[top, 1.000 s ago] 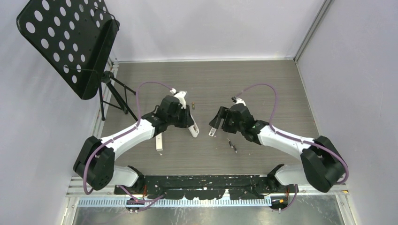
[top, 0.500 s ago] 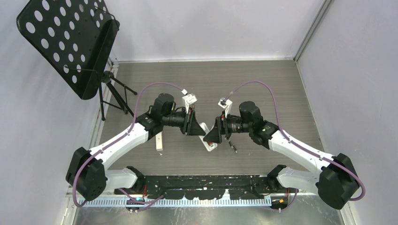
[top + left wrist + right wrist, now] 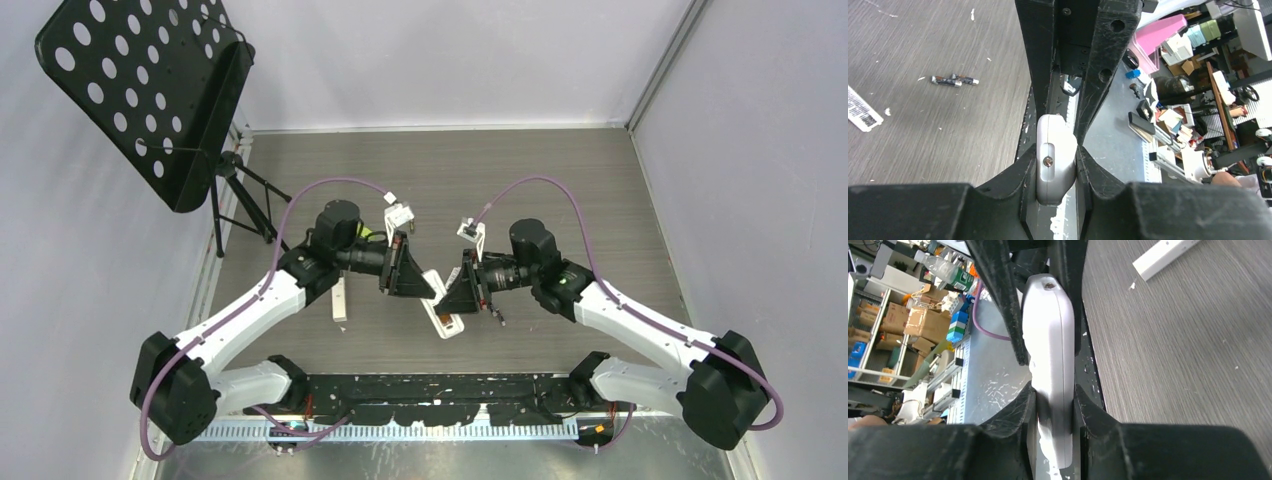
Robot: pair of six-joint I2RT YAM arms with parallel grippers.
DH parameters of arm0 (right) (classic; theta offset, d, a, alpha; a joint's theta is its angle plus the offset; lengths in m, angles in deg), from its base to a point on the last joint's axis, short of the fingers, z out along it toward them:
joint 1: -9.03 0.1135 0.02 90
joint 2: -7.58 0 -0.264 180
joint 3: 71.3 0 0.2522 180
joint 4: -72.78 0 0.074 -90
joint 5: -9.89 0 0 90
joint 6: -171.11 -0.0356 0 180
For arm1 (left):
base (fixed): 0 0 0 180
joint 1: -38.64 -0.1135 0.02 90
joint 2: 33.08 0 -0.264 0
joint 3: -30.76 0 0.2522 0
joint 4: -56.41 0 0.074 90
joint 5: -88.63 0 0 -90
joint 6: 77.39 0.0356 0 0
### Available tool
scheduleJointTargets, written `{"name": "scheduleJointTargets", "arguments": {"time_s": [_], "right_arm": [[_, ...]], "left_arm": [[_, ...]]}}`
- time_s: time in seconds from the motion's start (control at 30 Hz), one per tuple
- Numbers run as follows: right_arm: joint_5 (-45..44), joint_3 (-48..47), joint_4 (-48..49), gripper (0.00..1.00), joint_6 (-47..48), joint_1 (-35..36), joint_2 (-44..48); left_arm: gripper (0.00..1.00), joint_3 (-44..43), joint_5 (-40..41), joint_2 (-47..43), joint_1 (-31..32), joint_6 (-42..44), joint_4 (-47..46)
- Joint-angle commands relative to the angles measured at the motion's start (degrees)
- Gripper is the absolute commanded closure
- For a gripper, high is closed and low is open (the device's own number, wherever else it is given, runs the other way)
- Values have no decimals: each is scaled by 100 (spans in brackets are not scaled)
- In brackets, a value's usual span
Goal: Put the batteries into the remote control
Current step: Adjust the remote control.
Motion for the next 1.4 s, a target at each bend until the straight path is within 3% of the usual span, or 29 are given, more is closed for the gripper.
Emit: {"name": "scheduleJointTargets", "arguments": {"time_s": [0.0, 0.07, 0.13, 0.27, 0.4, 0.63, 0.8, 0.87, 1.0, 1.03, 1.1, 1.2, 1.27, 1.37], "right_arm": [[-57, -168, -68, 83, -308, 24, 95], [-222, -187, 115, 85, -471, 23, 110], [-484, -136, 567, 85, -738, 23, 134], [-1021, -11, 1543, 85, -1371, 15, 132], [-1237, 121, 2218, 85, -1777, 6, 112], [-1219, 253, 2916, 85, -2203, -19, -6], [-1120, 258, 3100, 85, -2476, -160, -45], [-1044, 273, 3212, 85, -2568, -211, -70], [-972, 239, 3198, 83, -2663, -290, -139], [-958, 214, 3100, 78, -2644, -309, -142], [-966, 184, 2840, 54, -2529, -333, -111], [-1413, 195, 2113, 28, -2059, -384, 124], [-1995, 113, 1285, 24, -1669, -398, 325], [-3462, -187, -294, 24, -1186, -398, 450]], "left_arm": [[71, -122, 47, -354, 0, -269, -693], [49, -77, 275, -365, 4, -621, -1039], [39, 69, 644, -341, 3, -1156, -1666], [34, 420, 1070, -168, 4, -2350, -3159], [33, 539, 1391, -148, -5, -2831, -3624], [40, 931, 1625, 27, -19, -4146, -5381], [56, 935, 1617, 51, -23, -4092, -5354], [69, 938, 1570, 69, -23, -4051, -5358], [99, 908, 1510, 77, -39, -3878, -5185], [100, 901, 1523, 64, -58, -3798, -5103], [100, 873, 1645, -22, -99, -3491, -4669], [100, 716, 2265, -255, -171, -2621, -3194], [100, 533, 3407, -453, -176, -1850, -1622], [100, 433, 4872, -655, -175, -1277, -309]]}}
